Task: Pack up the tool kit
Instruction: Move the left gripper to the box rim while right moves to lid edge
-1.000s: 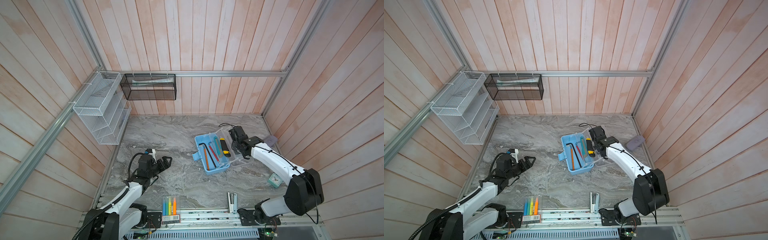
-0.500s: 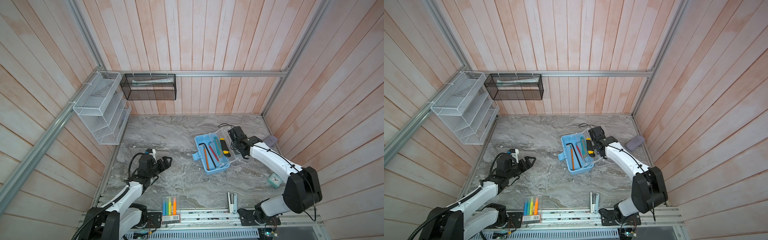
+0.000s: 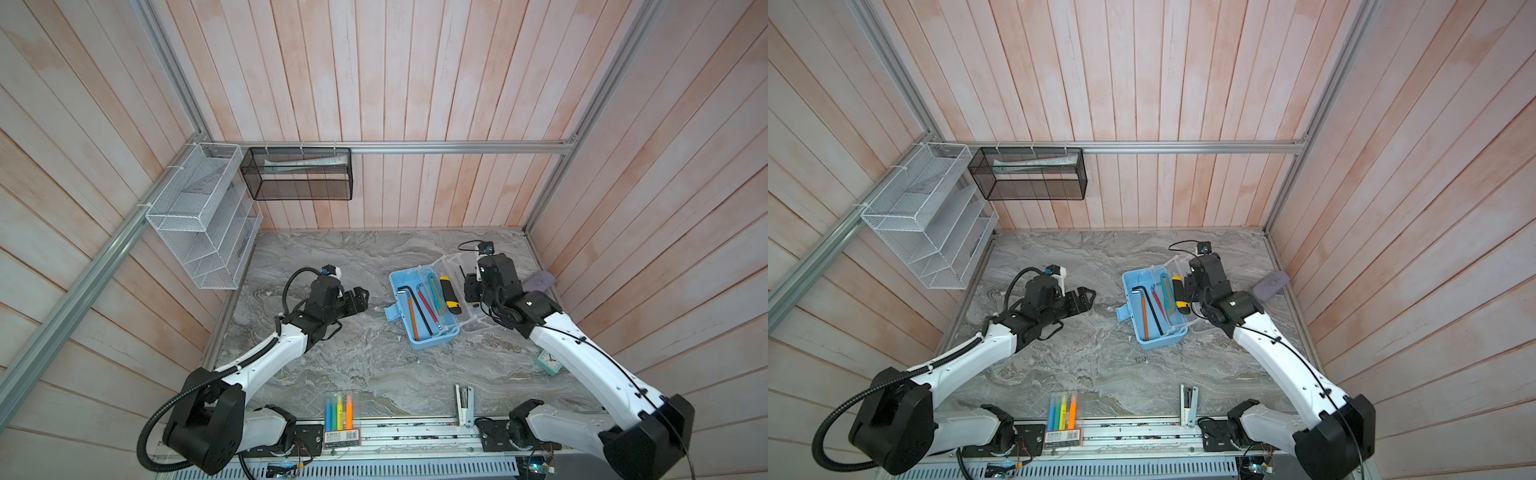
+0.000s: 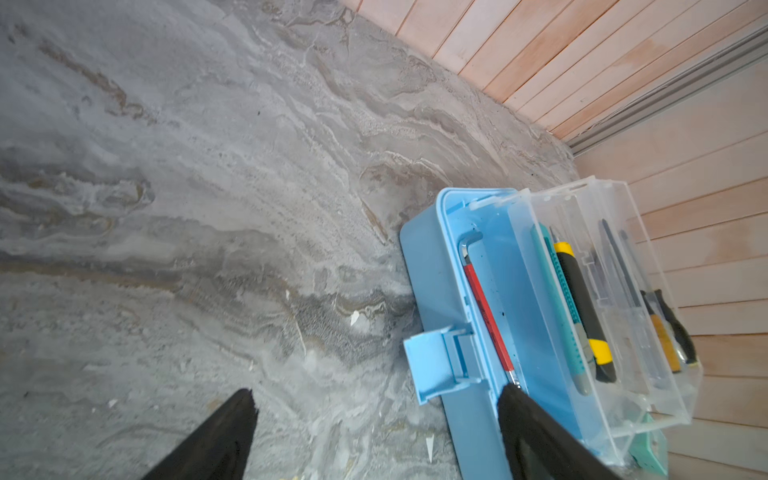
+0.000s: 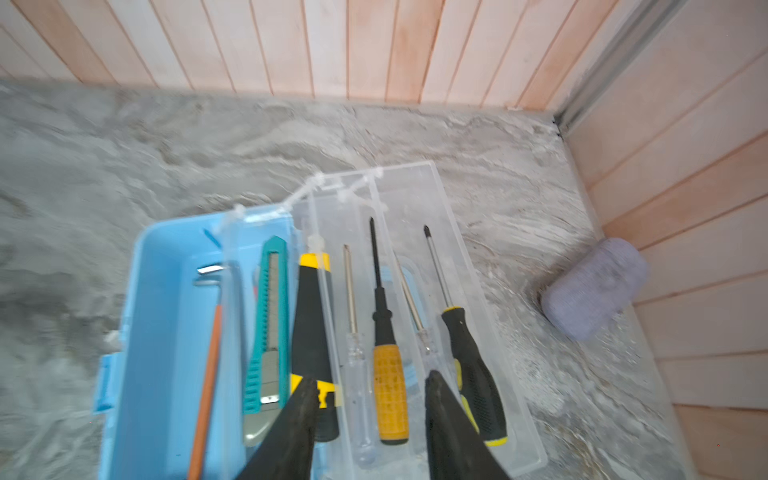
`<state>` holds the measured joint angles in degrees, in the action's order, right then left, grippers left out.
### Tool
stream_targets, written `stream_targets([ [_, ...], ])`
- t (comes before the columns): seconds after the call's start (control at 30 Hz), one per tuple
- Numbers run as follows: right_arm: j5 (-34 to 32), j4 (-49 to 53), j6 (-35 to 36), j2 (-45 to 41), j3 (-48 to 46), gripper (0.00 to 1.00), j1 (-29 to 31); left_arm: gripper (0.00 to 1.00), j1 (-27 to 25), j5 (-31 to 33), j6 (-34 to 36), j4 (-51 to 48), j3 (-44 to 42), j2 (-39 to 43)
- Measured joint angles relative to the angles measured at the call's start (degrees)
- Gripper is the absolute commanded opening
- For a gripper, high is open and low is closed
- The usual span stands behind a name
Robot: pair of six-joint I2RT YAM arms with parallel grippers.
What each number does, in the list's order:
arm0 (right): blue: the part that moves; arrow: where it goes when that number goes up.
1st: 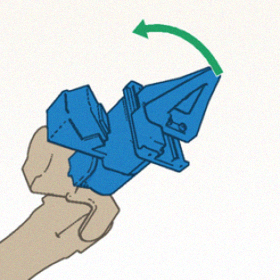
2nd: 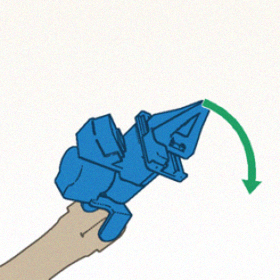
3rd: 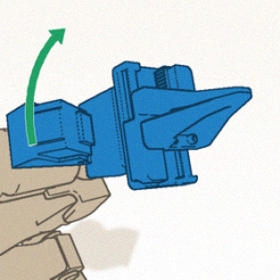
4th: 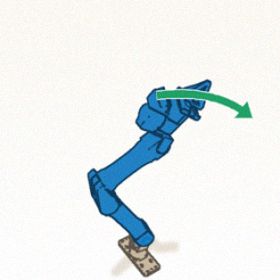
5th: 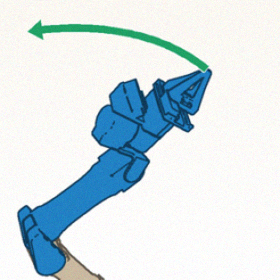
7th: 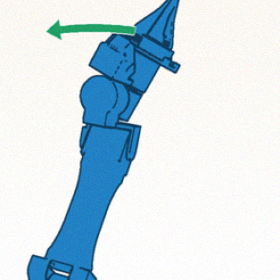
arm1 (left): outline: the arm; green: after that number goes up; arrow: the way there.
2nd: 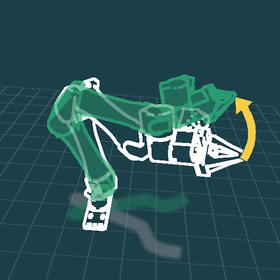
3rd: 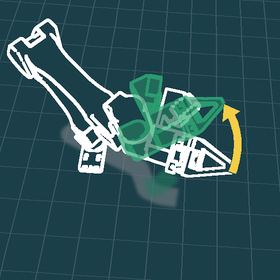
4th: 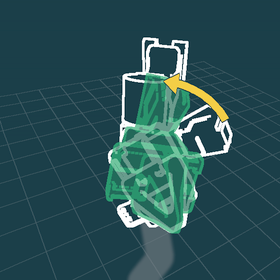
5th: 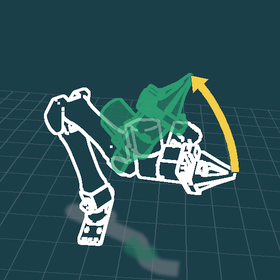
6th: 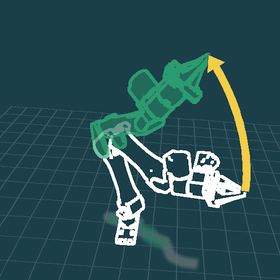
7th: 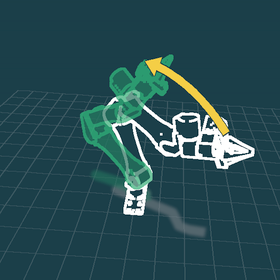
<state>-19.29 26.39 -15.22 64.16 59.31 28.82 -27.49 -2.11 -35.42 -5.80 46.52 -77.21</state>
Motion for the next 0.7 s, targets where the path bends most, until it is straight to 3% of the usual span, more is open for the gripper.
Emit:
stream_targets([
  [0.2, 4.1, -3.4, -1.7, -3.0, -3.2, 0.42, 0.0, 0.92, -5.8, 7.1, 1.7, -5.2, 10.3, -10.2],
  [0.5, 6.4, -5.6, -1.5, -3.8, -6.5, 0.42, 0.0, 0.9, -8.2, 8.1, 2.3, -6.2, 21.6, -23.1],
  [0.7, 6.4, -7.1, -0.6, -3.8, -7.1, 0.42, 0.0, 0.83, -8.9, 8.0, 2.8, -7.1, 28.4, -30.9],
])
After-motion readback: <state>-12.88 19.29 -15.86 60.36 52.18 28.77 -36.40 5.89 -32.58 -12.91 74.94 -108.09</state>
